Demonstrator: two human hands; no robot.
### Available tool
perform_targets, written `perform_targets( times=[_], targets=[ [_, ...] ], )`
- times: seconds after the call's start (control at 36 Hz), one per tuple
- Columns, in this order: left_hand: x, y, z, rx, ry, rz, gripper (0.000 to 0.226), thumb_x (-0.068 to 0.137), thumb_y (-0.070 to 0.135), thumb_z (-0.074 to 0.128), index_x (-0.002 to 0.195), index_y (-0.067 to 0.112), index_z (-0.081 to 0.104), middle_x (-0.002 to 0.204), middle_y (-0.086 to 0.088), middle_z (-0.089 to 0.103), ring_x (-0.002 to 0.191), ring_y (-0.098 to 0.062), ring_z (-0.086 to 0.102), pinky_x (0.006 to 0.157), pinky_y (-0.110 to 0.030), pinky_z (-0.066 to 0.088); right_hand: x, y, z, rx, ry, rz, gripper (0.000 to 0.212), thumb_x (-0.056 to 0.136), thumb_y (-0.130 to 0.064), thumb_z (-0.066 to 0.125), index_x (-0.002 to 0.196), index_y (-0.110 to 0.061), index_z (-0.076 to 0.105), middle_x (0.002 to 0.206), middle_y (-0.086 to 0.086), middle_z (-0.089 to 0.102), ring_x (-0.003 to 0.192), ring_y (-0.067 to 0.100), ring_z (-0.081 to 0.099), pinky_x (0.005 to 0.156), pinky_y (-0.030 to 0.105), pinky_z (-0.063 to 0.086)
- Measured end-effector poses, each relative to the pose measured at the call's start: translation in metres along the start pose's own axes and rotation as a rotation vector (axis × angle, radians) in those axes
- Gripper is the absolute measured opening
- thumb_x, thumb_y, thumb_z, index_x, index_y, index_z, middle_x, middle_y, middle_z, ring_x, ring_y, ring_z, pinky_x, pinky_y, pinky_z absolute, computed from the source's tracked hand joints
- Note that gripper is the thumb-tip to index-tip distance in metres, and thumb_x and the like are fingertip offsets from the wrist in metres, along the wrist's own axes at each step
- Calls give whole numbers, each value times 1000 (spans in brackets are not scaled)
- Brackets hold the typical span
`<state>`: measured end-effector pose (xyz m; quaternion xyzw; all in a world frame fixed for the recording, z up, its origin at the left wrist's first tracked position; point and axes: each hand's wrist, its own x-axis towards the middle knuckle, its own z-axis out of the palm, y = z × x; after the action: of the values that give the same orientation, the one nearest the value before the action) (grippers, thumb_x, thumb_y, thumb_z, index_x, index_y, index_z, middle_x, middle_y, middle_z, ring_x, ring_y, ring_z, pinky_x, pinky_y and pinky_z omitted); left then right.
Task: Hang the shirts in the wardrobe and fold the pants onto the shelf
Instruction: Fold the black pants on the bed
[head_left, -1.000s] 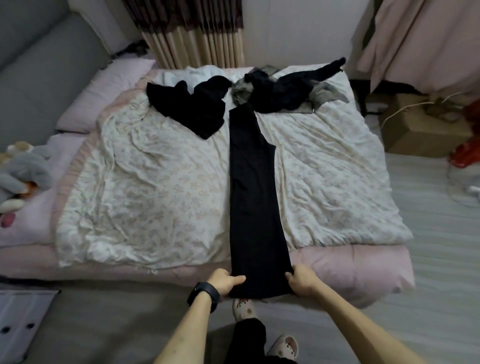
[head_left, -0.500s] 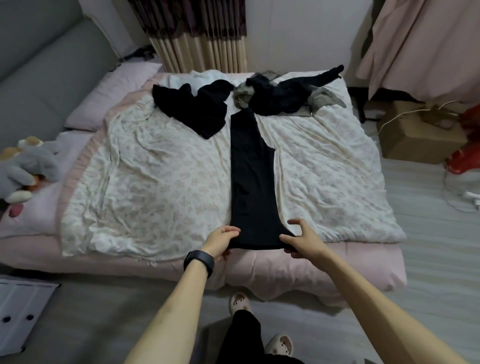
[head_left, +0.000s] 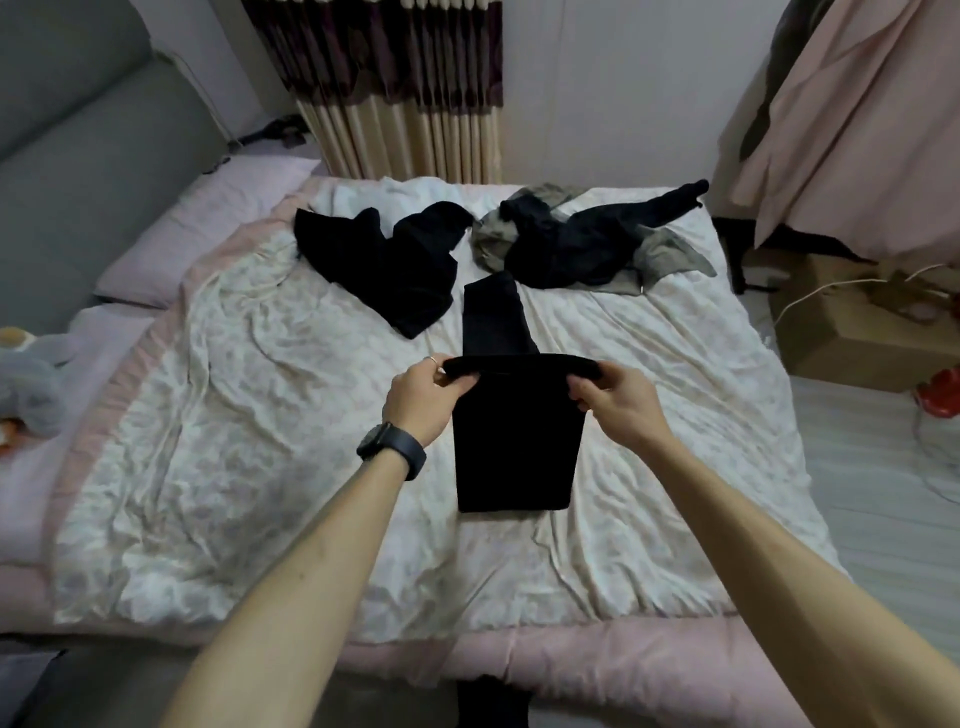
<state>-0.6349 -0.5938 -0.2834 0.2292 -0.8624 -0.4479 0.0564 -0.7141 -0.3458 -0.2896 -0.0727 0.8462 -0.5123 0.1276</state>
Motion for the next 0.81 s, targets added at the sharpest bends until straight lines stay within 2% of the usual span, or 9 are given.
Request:
perform_targets(
  times=[0.11, 0.17, 0.22, 0.31, 0.39, 0.5, 0.58, 0.67, 0.81],
  targets=[
    [72, -14, 6, 179, -40, 80, 12, 89, 60, 59, 85, 49, 61, 88, 19, 61, 78, -4, 59, 59, -26, 43, 67, 2, 3, -141, 27, -1, 28, 86, -48, 75, 76, -23, 74, 63, -11, 69, 58, 2, 62, 57, 21, 43],
    [104, -22, 13, 219, -97, 97, 22, 94, 56, 58, 100, 37, 67, 100, 16, 55, 89, -8, 58, 69, -31, 48, 95, 4, 7, -199, 67, 11, 50, 82, -57, 75, 56, -20, 55, 49, -11, 52, 47, 6, 47, 49, 22, 33],
    [140, -26, 18, 181, -158, 71, 23, 96, 50, 59, 100, 29, 66, 102, 16, 53, 90, -7, 56, 73, -26, 45, 127, 5, 14, -245, 109, -3, 58, 81, -57, 75, 53, -21, 40, 50, -10, 44, 49, 9, 43, 50, 23, 31],
    [195, -28, 26, 80, -227, 2, 16, 95, 45, 63, 81, 36, 62, 86, 16, 65, 78, 1, 61, 63, -13, 41, 177, 9, 32, -223, 106, 17, 35, 84, -51, 76, 66, -27, 57, 77, -10, 57, 69, 9, 56, 63, 25, 41],
    [245, -38, 40, -5, -242, -40, 12, 92, 43, 68, 84, 34, 67, 80, 10, 72, 76, 1, 66, 68, -18, 46, 221, 19, 48, -87, 60, 56, 12, 88, -35, 77, 91, -27, 68, 94, -9, 68, 84, 13, 66, 74, 29, 52],
    [298, -64, 66, -62, -209, -80, 19, 90, 39, 70, 106, 29, 66, 95, 5, 74, 91, -12, 70, 88, -38, 56, 275, 44, 67, -105, -8, 30, 14, 91, -22, 73, 94, -34, 66, 89, -15, 72, 85, -1, 67, 75, 19, 48],
    [329, -81, 82, -4, -180, -90, 19, 88, 44, 70, 105, 35, 67, 93, 11, 73, 88, -10, 70, 85, -41, 58, 309, 64, 79, -121, 0, 29, 22, 92, -23, 72, 92, -43, 63, 84, -25, 70, 84, -12, 63, 69, 7, 44],
    [364, -103, 106, 79, -139, -97, 21, 86, 49, 71, 104, 39, 68, 88, 16, 71, 84, -6, 68, 82, -38, 58, 353, 94, 95, -144, 13, 30, 13, 92, -27, 73, 97, -36, 65, 87, -22, 70, 82, -18, 60, 66, 1, 42],
    [422, -123, 134, 167, -35, -81, 22, 87, 55, 67, 103, 41, 67, 82, 17, 68, 82, -8, 66, 75, -36, 57, 428, 119, 117, -207, 123, 12, 17, 88, -41, 75, 97, -34, 63, 80, -23, 66, 74, -8, 64, 56, 9, 41]
  ],
)
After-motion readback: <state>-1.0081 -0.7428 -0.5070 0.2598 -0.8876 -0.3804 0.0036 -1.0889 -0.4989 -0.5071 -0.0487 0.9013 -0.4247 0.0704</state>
